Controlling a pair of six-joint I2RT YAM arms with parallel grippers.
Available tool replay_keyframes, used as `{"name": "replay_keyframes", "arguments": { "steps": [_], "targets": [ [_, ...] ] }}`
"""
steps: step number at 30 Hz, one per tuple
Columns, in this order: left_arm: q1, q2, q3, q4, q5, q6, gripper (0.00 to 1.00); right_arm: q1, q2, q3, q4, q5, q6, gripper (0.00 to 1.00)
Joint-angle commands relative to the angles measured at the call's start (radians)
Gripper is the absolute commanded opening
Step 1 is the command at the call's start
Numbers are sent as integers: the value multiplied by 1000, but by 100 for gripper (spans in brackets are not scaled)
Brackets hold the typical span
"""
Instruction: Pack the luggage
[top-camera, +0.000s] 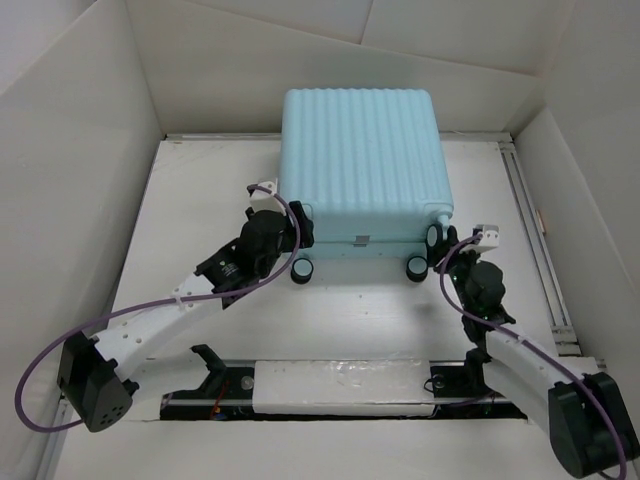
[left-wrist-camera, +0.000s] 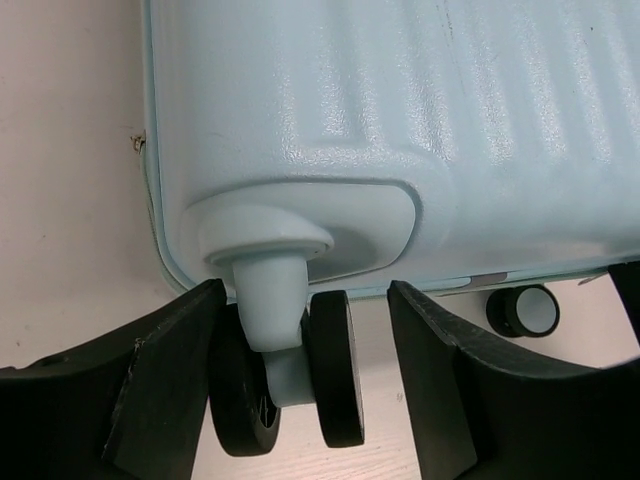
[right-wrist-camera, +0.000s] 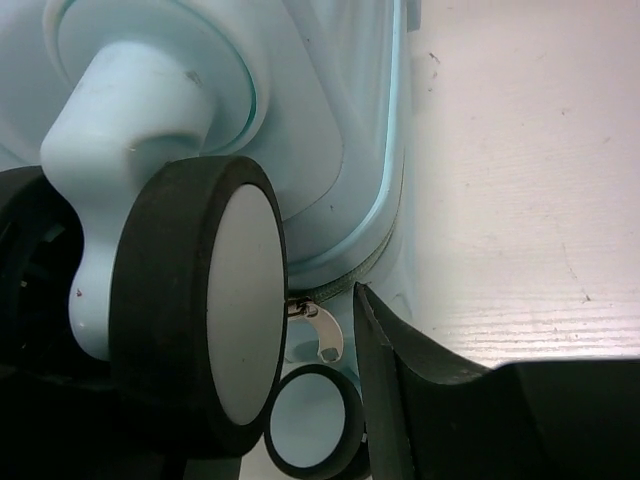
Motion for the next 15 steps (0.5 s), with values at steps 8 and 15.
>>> {"name": "replay_keyframes", "arguments": {
  "steps": [8, 15],
  "targets": [
    [-1, -6, -25, 74, 43, 9, 59, -18, 157, -5, 313, 2, 69, 50],
    [-1, -6, -45, 103, 43, 9, 19, -18, 202, -14, 388, 3, 89, 14]
  ]
}}
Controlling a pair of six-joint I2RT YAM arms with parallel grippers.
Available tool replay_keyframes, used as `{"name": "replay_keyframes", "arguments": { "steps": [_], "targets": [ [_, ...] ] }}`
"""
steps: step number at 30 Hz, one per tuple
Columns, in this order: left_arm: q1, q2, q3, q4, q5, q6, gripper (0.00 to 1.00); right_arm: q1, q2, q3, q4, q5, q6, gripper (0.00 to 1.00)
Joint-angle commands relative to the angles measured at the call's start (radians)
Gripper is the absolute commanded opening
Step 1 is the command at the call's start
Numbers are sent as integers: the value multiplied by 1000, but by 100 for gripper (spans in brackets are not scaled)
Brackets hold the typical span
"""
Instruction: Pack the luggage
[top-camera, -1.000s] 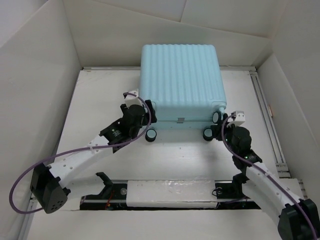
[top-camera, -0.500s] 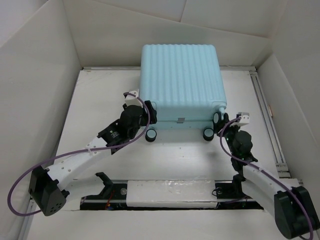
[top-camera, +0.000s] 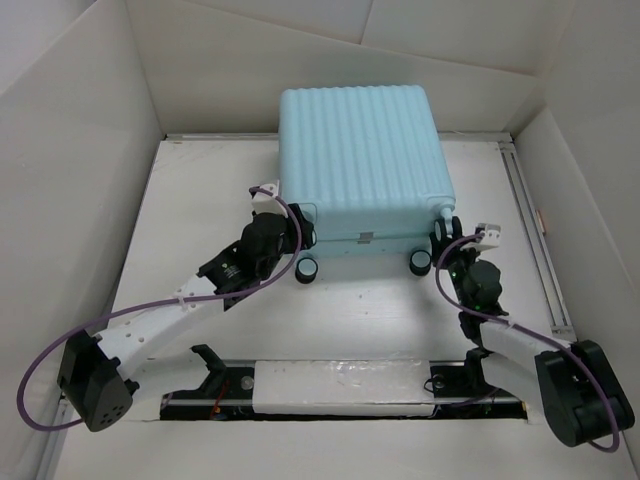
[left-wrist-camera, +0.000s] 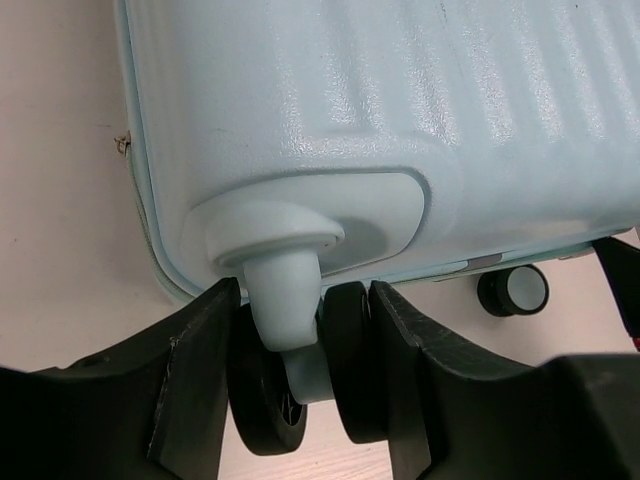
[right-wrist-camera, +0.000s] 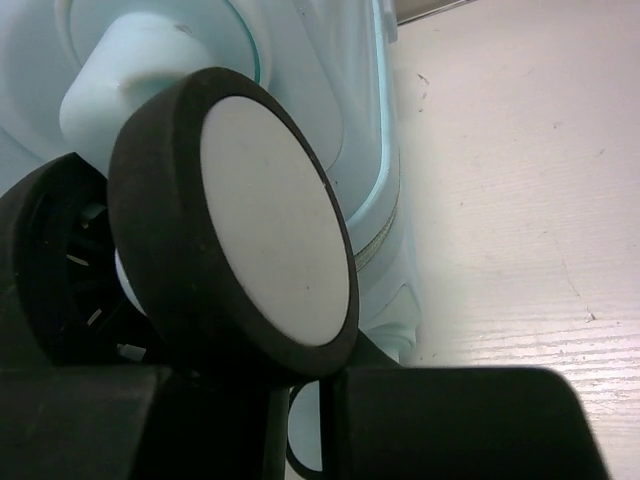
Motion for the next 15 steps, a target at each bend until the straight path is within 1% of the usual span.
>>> {"name": "replay_keyframes", "arguments": {
  "steps": [1, 2, 3, 4, 5, 8, 9, 10, 13, 15],
  "targets": [
    [-1, 1, -8, 41, 16, 10, 17, -5, -5, -3, 116, -3, 56, 11],
    [-1, 1, -8, 41, 16, 10, 11, -5, -16, -3, 116, -3, 65, 7],
    [-1, 1, -8, 50, 16, 10, 11, -5, -16, -13, 116, -3, 65, 2],
    [-1, 1, -8, 50, 16, 10, 2, -5, -26, -23, 116, -3, 65, 0],
    [-1, 1, -8, 60, 16, 10, 0, -5, -42, -32, 116, 6, 79, 0],
    [-1, 1, -19, 83, 38, 10, 0, -5, -77, -59, 126, 6, 103, 0],
    [-1, -8, -28, 83, 38, 10, 0, -5, -111, -72, 116, -11, 120, 0],
    [-1, -8, -28, 99, 65, 10, 0, -5, -131, -72, 116, -22, 143, 0],
    [-1, -8, -39, 145, 125, 1, 0, 52, -195, -84, 73, -31, 156, 0],
    [-1, 4, -39, 161, 144, -10, 0, 128, -221, -84, 44, -22, 156, 0]
  ]
}}
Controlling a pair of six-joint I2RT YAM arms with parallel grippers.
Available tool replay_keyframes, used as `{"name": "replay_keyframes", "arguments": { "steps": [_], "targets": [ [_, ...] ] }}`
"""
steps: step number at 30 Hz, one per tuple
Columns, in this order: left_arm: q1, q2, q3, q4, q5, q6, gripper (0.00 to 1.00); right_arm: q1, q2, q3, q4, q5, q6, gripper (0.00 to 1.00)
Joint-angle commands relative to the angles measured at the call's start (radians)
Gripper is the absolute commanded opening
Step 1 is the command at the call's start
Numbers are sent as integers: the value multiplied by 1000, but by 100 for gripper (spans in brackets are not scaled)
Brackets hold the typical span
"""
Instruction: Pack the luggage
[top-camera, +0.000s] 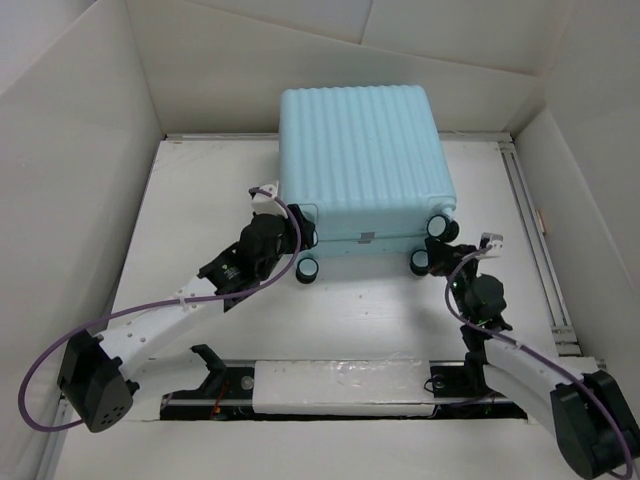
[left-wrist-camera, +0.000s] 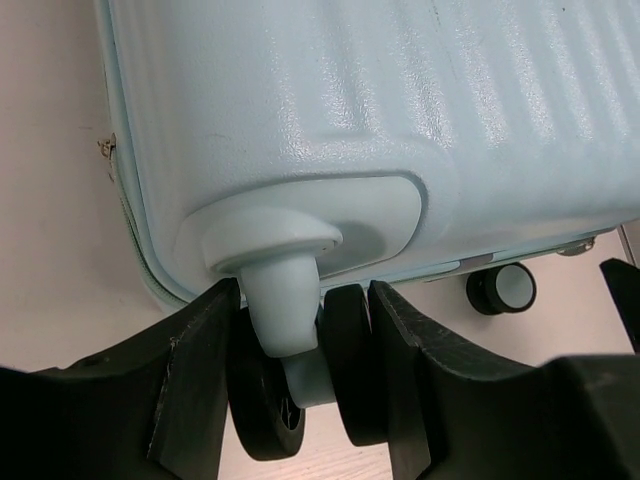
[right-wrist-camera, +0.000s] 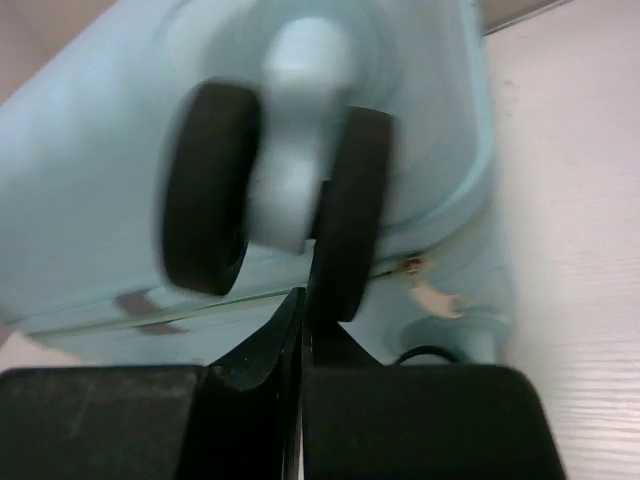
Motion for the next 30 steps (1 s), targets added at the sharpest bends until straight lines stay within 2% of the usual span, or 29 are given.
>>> {"name": "replay_keyframes", "arguments": {
  "steps": [1, 6, 7, 8, 9, 10, 14, 17, 20, 22, 25, 30],
  "targets": [
    [-7, 16, -13, 120, 123, -6, 0, 99, -65, -29, 36, -6, 34, 0],
    [-7, 25, -4, 143, 163, -17, 0, 252, -157, -38, -85, 127, 26, 0],
    [-7, 16, -4, 134, 163, -17, 0, 264, -185, -28, -140, 196, 15, 0],
    [-7, -2, -4, 118, 153, -17, 0, 274, -255, -12, -269, 236, 15, 0],
    [-7, -15, -4, 118, 135, -17, 0, 274, -291, -12, -338, 282, 33, 3],
    [-7, -26, -4, 108, 135, -17, 0, 274, -350, -3, -425, 369, 52, 21],
    [-7, -49, -4, 74, 109, -8, 0, 246, -400, -23, -521, 425, 144, 53],
    [-7, -59, -4, 65, 109, -8, 0, 209, -330, 12, -550, 436, 193, 60],
    [-7, -82, -30, 65, 100, -8, 0, 157, -164, 72, -539, 392, 192, 62],
    [-7, -91, -52, 65, 100, -8, 0, 134, -36, 118, -448, 324, 144, 62],
    [-7, -101, -61, 65, 100, -8, 0, 111, 52, 144, -325, 289, 57, 60],
    [-7, -110, -79, 74, 123, -8, 0, 99, 83, 153, -246, 364, -14, 56]
  ]
}}
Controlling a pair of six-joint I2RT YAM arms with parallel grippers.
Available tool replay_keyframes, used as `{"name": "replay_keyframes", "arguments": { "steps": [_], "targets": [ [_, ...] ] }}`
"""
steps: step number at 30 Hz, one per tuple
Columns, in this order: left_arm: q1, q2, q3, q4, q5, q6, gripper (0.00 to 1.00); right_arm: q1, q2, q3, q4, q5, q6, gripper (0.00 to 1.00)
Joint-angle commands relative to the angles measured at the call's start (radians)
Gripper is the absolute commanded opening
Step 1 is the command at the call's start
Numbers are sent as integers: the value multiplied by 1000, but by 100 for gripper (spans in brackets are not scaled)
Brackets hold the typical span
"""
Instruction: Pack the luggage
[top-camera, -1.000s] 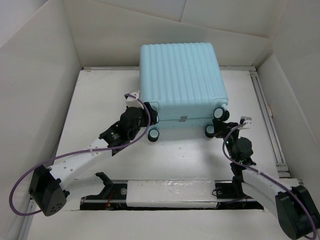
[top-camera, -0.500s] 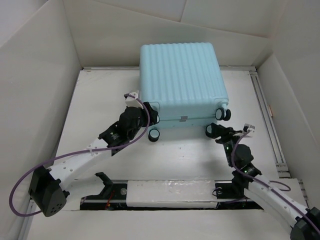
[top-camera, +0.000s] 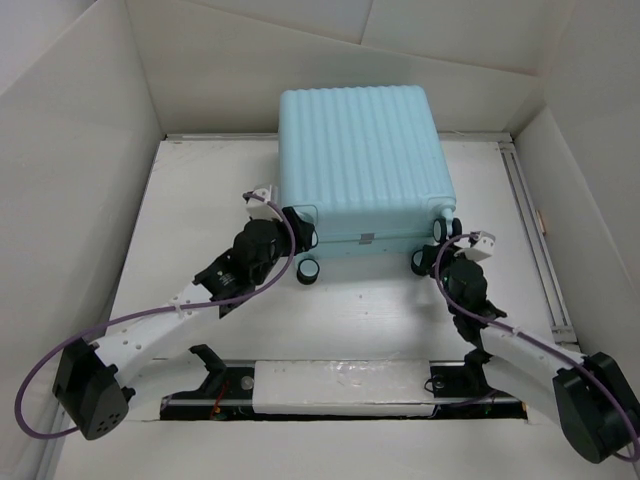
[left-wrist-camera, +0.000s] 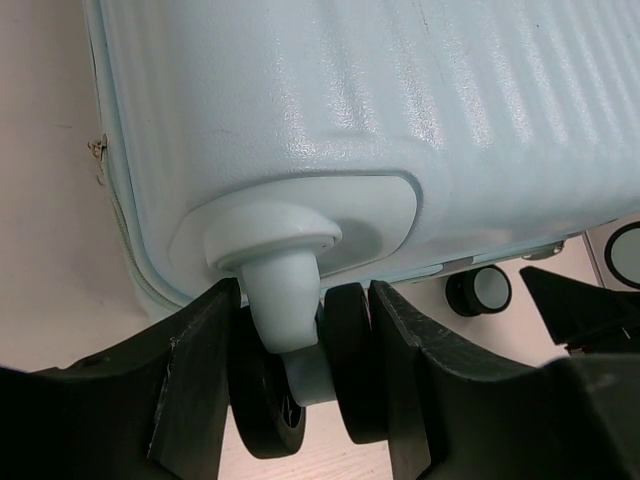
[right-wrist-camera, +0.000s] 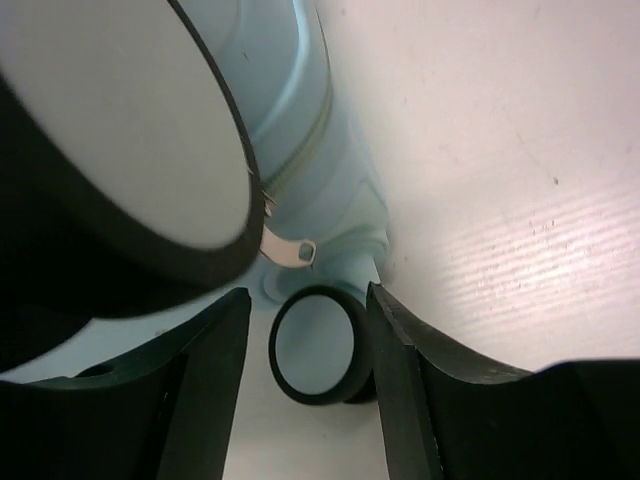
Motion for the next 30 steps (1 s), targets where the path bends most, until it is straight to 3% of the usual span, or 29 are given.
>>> {"name": "replay_keyframes", "arguments": {
  "steps": [1, 4, 5, 12, 20, 21, 26, 30],
  "targets": [
    [-16, -66, -19, 30, 100, 26, 0, -18, 11, 42, 163, 34, -81, 56],
    [-16, -66, -29, 42, 100, 26, 0, -57, 69, 42, 256, -21, -141, 54],
    [-16, -66, -38, 42, 100, 26, 0, -68, 88, 56, 278, -70, -153, 48],
    [-16, -57, -39, 53, 100, 35, 0, -99, 210, 75, 444, -176, -225, 36],
    [-16, -57, -48, 53, 100, 44, 0, -99, 234, 84, 527, -198, -290, 43],
    [-16, -57, -48, 53, 100, 44, 0, -99, 244, 84, 527, -210, -299, 41],
    [-16, -57, -48, 62, 100, 44, 0, -110, 276, 122, 536, -229, -317, 5],
    [-16, -67, -48, 53, 100, 53, 0, -110, 286, 131, 556, -229, -317, 0]
  ]
}}
